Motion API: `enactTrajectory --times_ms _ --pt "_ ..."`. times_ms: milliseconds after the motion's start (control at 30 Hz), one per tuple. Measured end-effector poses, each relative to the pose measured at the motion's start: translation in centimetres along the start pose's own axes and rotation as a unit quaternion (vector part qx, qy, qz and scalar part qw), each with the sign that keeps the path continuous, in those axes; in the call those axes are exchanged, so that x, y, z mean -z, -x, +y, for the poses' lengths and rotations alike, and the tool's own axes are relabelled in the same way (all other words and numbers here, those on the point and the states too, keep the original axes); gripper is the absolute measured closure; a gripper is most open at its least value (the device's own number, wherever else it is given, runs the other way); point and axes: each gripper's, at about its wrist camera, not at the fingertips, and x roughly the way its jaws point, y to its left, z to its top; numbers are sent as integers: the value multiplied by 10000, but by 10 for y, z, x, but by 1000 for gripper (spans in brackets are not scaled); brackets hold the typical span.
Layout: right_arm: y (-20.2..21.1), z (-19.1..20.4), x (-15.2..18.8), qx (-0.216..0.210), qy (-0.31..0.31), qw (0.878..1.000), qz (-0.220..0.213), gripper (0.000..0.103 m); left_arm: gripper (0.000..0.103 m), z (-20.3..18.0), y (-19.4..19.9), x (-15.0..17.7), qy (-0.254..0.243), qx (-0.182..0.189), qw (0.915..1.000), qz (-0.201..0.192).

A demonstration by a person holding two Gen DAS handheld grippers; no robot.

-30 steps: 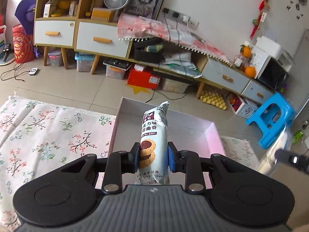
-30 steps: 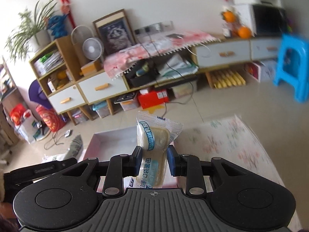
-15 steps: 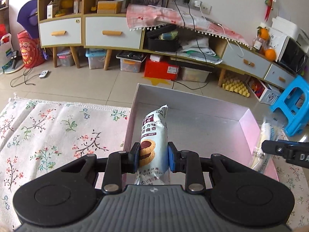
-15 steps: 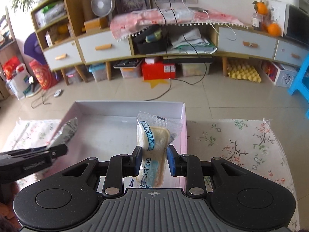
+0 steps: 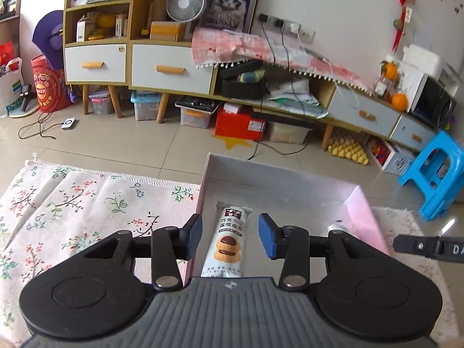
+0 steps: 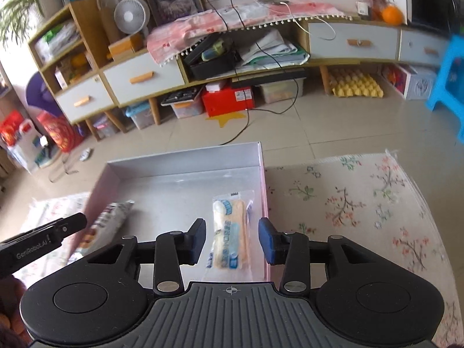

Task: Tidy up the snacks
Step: 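Open both tools to drop the snacks into the pink box, then move both open tools back over the snack pile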

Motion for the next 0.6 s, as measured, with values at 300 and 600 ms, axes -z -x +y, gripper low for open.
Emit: enactTrajectory --times_ms 300,600 --pt "107 -3 17 -539 -467 9971 -261 27 50 2 49 0 437 -306 9980 333" --pt "146 14 82 -406 -662 9967 217 12 3 -1 103 37 680 -756 9915 813"
